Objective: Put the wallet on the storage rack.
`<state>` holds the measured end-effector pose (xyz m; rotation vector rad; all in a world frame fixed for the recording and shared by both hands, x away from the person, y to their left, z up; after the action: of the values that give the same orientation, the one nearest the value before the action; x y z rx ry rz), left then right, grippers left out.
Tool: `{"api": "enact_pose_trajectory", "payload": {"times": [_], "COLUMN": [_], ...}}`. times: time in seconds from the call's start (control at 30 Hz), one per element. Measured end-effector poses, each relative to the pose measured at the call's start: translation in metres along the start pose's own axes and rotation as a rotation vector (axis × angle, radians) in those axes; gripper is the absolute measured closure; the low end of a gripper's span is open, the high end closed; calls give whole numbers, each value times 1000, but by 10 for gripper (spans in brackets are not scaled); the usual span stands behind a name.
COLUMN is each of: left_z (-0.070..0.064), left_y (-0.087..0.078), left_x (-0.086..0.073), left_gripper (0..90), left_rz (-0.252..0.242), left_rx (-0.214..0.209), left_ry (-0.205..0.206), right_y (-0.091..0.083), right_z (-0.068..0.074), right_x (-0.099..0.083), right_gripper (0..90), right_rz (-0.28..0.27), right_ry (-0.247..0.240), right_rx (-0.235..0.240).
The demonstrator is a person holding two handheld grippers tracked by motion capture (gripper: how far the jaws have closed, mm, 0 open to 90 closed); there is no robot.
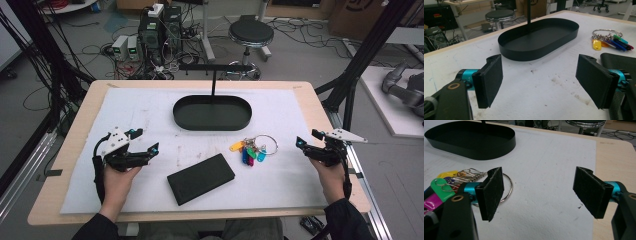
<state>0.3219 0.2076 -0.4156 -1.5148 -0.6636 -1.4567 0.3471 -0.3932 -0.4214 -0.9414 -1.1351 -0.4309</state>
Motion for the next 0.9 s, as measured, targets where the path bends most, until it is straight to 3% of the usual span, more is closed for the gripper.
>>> {"api": "enact_pose_trajectory", "payload": {"times": [0.27, 0.43, 0.7, 0.9], "left_z": [-5, -11, -19, -24], "left_y": [-1, 0, -3, 0], "left_x": [2, -2, -4, -11], "left_gripper": [234, 276, 285, 286], "left_rz": [4, 49, 75, 124], "left_rx": [-11, -28, -52, -72], "left_ry": [-3, -3, -16, -46], "right_y": [1, 1, 6, 11], "right_z": [-3, -3, -3, -2], "right_x": [-1, 0, 2, 3], "right_gripper": [250, 250, 250, 250], "right_rz": [5, 6, 10, 15], "right_ry": [-1, -1, -10, -19], "right_rx": [-6, -9, -20, -25]}}
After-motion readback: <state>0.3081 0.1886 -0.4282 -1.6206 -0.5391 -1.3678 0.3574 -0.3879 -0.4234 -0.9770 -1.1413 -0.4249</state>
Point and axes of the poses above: each handheld gripper's, and its own axes: y roughly forward along the jaws, x roughly out of its top, z roughly to its left, the point moved 1 cm from there along y, roughly forward along the jaws, and after that the axes turned 11 degrees about x, right-handed, at the moved point
